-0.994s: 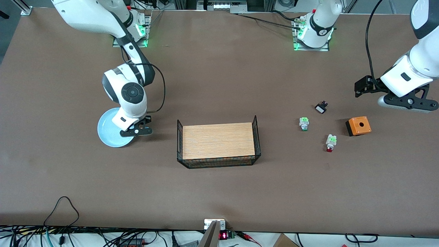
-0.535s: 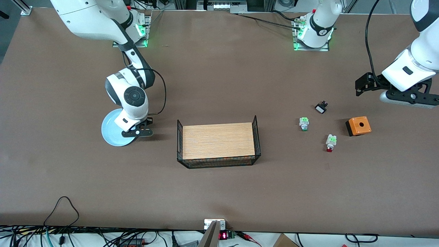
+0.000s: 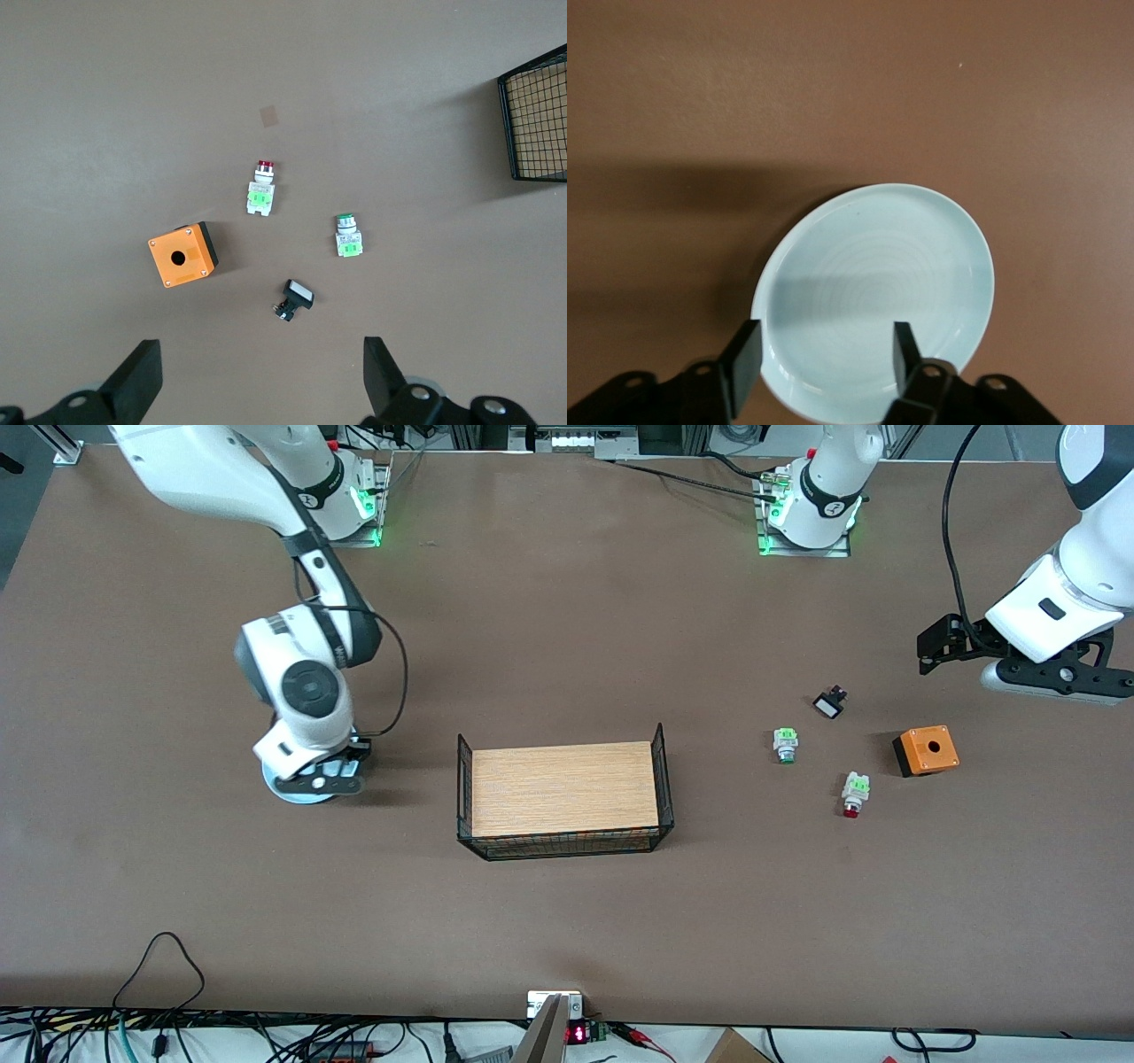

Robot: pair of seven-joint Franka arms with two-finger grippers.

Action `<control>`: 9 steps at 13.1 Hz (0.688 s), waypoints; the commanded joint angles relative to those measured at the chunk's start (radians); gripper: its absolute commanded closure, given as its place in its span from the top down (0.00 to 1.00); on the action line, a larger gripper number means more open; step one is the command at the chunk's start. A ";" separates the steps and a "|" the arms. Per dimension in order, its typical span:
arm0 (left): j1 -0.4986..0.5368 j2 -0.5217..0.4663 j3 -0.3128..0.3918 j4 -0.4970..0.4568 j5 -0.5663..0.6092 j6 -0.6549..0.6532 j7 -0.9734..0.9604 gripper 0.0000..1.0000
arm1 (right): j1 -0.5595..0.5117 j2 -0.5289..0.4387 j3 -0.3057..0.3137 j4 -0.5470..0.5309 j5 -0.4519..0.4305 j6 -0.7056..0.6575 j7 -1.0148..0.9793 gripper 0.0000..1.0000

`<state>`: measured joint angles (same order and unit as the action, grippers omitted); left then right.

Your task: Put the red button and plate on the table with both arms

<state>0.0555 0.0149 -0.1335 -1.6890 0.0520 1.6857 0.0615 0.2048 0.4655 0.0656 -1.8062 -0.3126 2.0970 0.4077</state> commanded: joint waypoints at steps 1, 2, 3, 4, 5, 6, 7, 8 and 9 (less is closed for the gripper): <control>0.012 -0.026 -0.006 -0.024 -0.007 0.015 -0.006 1.00 | -0.092 -0.007 0.011 0.103 0.194 -0.112 -0.197 1.00; 0.012 -0.026 -0.006 -0.024 -0.007 0.015 -0.006 1.00 | -0.128 -0.027 0.013 0.111 0.242 -0.141 -0.245 1.00; 0.012 -0.026 -0.006 -0.024 -0.007 0.015 -0.006 1.00 | -0.139 -0.059 0.013 0.113 0.283 -0.156 -0.274 1.00; 0.012 -0.026 -0.006 -0.023 -0.007 0.015 -0.006 1.00 | -0.154 -0.098 0.011 0.110 0.318 -0.176 -0.312 1.00; 0.012 -0.026 -0.006 -0.023 -0.007 0.015 -0.006 1.00 | -0.185 -0.138 0.013 0.113 0.367 -0.213 -0.385 1.00; 0.012 -0.024 -0.006 -0.021 -0.007 0.015 -0.006 1.00 | -0.199 -0.184 0.010 0.111 0.416 -0.241 -0.415 1.00; 0.012 -0.023 -0.006 -0.020 -0.007 0.015 -0.006 1.00 | -0.218 -0.229 0.008 0.111 0.435 -0.261 -0.427 1.00; 0.012 -0.023 -0.006 -0.020 -0.007 0.015 -0.006 1.00 | -0.226 -0.270 0.010 0.111 0.437 -0.287 -0.428 1.00; 0.012 -0.023 -0.006 -0.020 -0.007 0.015 -0.006 1.00 | -0.226 -0.315 0.008 0.110 0.440 -0.313 -0.428 1.00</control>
<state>0.0564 0.0147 -0.1333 -1.6896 0.0520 1.6891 0.0613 -0.0039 0.2477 0.0616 -1.6712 0.0986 1.8320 0.0015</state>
